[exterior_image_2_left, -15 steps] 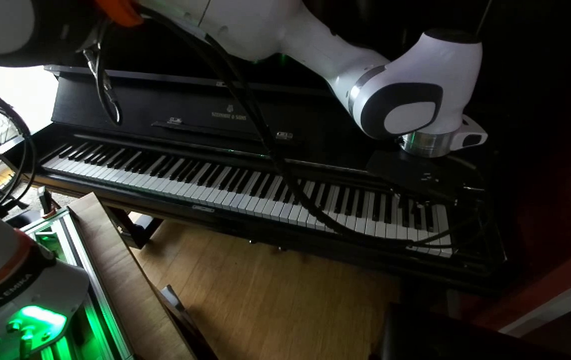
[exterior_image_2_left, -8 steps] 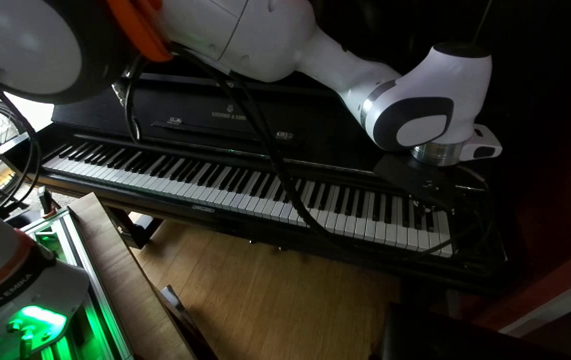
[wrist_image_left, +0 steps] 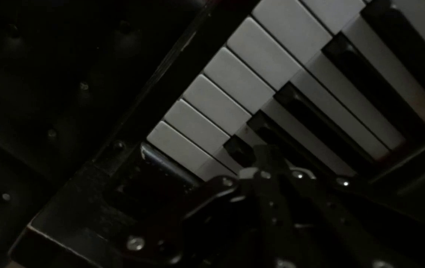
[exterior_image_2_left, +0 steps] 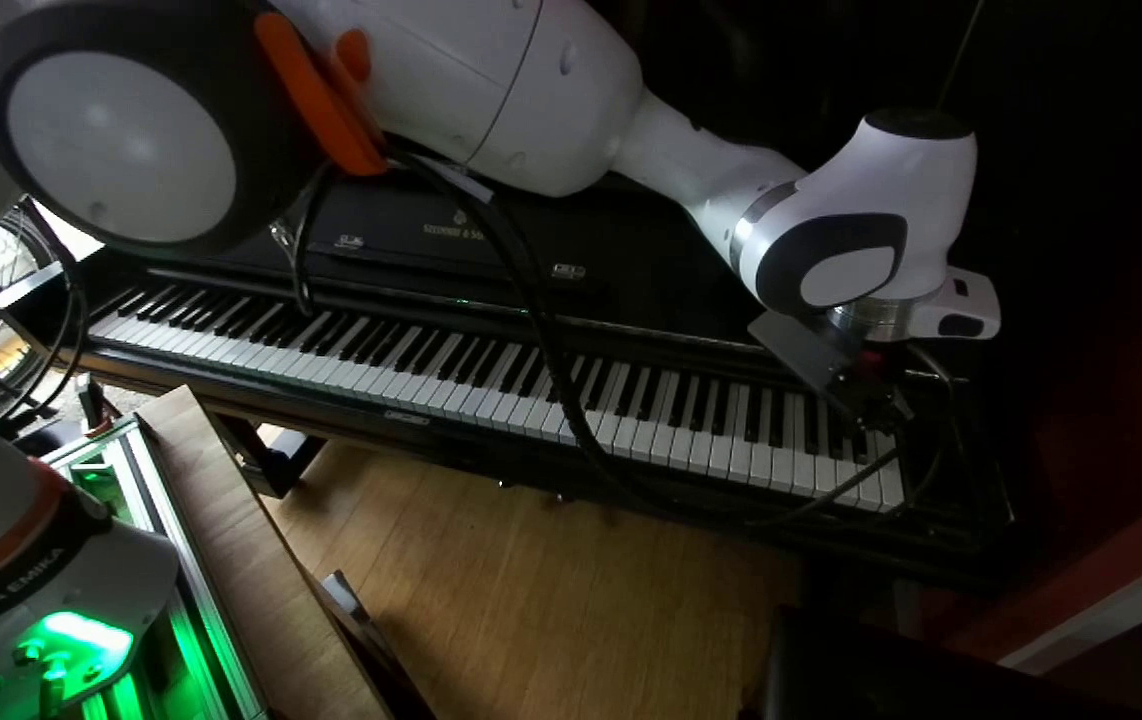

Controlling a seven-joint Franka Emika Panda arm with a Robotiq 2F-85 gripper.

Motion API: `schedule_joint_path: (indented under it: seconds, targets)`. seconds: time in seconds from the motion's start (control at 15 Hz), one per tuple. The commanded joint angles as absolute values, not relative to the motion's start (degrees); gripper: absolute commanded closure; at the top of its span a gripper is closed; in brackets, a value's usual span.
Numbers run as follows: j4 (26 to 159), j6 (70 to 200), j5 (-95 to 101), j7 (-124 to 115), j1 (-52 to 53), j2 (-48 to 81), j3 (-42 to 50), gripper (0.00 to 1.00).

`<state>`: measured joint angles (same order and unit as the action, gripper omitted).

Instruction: Push a black key on the right side of the piano

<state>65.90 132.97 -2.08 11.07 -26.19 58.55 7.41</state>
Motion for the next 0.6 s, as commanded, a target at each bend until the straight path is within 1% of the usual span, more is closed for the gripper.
schedule_joint_path:
  seconds: [0.0, 0.53]
  targets:
    - [60.0, 129.9, -2.9, 5.3, -25.6, 62.4, 8.3, 1.00]
    - [52.8, 127.1, -3.1, -0.2, -26.1, 66.8, 8.1, 1.00]
